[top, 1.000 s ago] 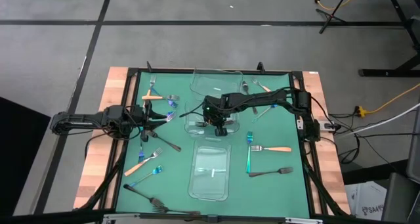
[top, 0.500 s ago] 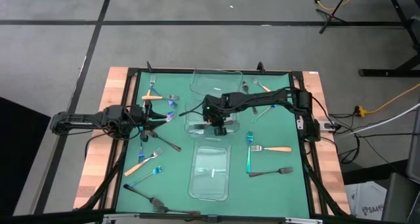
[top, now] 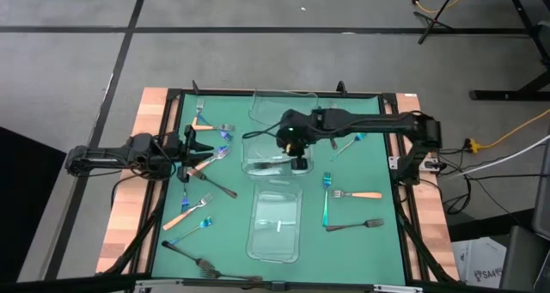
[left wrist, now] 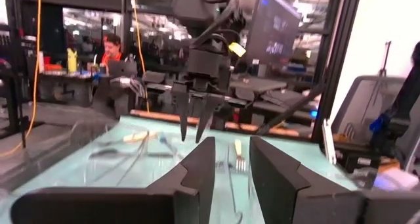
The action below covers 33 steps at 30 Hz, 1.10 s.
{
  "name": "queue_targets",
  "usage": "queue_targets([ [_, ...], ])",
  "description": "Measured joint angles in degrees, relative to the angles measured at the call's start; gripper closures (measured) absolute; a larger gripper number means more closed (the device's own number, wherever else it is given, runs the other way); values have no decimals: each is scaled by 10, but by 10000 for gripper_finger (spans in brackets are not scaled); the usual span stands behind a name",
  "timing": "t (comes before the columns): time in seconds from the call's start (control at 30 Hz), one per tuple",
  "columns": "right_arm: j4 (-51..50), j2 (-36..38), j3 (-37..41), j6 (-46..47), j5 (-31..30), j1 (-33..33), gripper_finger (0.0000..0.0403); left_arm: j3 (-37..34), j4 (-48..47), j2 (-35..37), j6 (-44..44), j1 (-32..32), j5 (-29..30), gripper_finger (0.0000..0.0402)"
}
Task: Sort silverware by color (type)
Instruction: Put the black fork into the middle transparent bin
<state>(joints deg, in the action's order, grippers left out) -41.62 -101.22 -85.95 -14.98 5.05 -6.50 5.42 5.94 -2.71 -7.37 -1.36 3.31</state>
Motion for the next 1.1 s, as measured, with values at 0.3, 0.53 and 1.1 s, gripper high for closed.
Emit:
queue_targets([
  [0.3,-50,111,0,28,-134,85,317,100,3,-124,0,0,-35,312],
  [0.53,-147,168,0,107,-189,137,317,211,-127,-277,0,0,-97,312],
  [1.1,-74,313,216,209,-235,159,317,338,-491,-479,0,20,-100,312],
])
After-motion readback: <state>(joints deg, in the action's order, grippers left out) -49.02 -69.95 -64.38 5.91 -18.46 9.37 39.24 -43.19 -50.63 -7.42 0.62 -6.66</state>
